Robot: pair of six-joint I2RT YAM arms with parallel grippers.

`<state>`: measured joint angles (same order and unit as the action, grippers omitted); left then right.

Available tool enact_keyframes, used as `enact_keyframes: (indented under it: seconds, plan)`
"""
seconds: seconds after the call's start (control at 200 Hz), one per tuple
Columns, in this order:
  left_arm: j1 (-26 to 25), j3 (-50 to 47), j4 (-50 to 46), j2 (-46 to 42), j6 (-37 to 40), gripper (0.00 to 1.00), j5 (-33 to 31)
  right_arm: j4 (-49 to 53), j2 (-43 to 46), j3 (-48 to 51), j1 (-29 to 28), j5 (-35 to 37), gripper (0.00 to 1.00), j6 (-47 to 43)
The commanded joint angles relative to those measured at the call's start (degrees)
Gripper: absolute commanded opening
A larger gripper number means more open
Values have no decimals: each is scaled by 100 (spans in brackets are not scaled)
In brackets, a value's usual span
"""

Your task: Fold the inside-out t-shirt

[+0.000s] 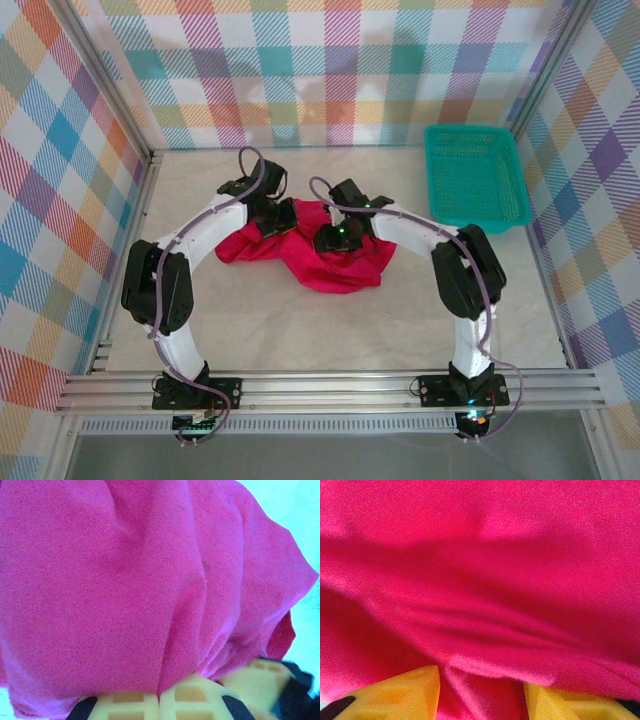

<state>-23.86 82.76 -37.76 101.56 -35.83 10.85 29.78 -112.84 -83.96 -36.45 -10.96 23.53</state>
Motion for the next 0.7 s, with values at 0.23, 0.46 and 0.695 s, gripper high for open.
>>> enact_keyframes:
  seconds: [0.23,0.46,0.695]
  plan:
    - [344,189,-188,-357,12,1,167,999,135,-1415,54,320,0,-440]
    - [634,481,23,216,-8,10,457,902,1685,-525,151,-909,0,-939]
    - [667,775,-124,800,86,0,501,-15,2958,1562,349,-1338,0,-1429]
